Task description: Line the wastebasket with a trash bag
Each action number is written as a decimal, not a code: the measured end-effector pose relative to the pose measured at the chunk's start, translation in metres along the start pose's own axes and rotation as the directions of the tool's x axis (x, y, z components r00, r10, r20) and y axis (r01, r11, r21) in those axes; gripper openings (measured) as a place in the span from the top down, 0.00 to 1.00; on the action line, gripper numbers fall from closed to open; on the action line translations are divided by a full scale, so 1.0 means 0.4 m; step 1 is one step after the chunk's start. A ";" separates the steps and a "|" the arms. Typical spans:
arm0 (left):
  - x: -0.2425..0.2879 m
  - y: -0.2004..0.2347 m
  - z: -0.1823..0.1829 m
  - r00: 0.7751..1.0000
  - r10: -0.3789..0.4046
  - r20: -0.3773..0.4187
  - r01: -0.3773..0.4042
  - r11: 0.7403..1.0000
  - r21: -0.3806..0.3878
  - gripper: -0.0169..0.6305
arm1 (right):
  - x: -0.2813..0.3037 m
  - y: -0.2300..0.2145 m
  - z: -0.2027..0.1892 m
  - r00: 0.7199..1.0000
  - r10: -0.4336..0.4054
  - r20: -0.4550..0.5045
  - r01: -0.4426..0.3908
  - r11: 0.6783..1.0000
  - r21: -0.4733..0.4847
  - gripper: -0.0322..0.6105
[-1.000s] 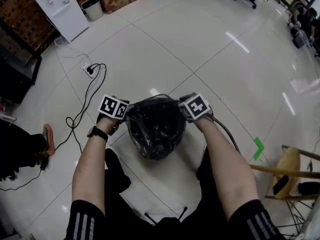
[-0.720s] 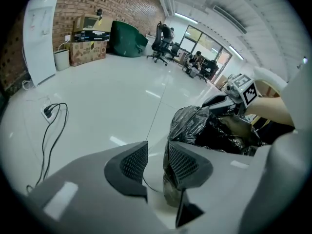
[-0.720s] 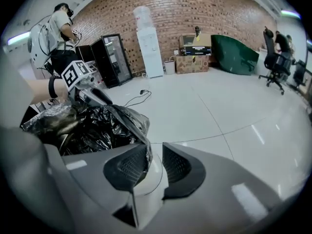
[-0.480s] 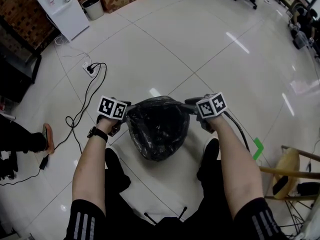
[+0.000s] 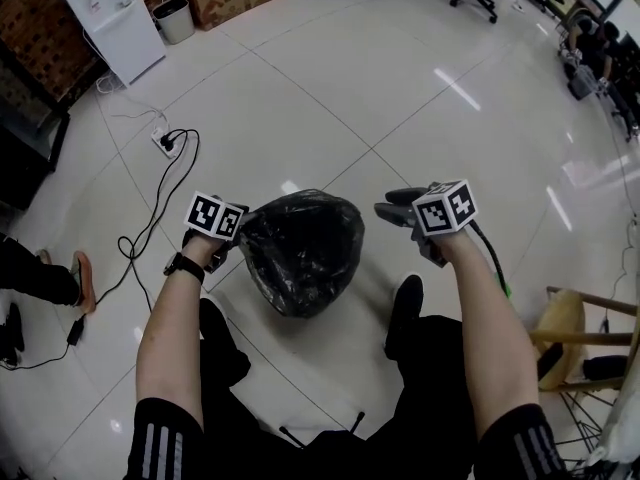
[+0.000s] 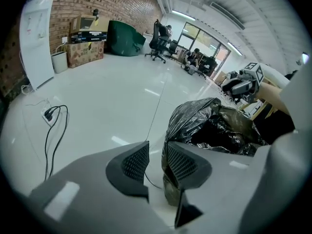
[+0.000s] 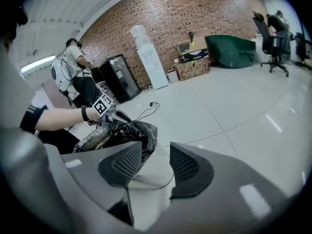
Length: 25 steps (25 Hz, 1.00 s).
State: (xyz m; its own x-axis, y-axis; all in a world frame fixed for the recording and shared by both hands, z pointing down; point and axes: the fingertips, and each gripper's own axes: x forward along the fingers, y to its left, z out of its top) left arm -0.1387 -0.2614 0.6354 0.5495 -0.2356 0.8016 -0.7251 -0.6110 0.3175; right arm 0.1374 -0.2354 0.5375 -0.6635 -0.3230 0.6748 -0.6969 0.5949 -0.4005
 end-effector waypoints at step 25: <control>-0.198 -0.090 -0.006 0.983 0.180 0.048 -0.186 0.960 0.209 0.79 | 0.057 0.178 -0.221 0.999 0.001 0.049 -0.012 0.971 0.239 0.93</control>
State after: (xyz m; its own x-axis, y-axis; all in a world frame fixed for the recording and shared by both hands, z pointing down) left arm -0.1571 -0.2187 0.5617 0.4296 -0.3774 0.8203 -0.7117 -0.7007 0.0503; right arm 0.0968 -0.1355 0.5790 -0.6765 -0.3581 0.6436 -0.7335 0.4056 -0.5453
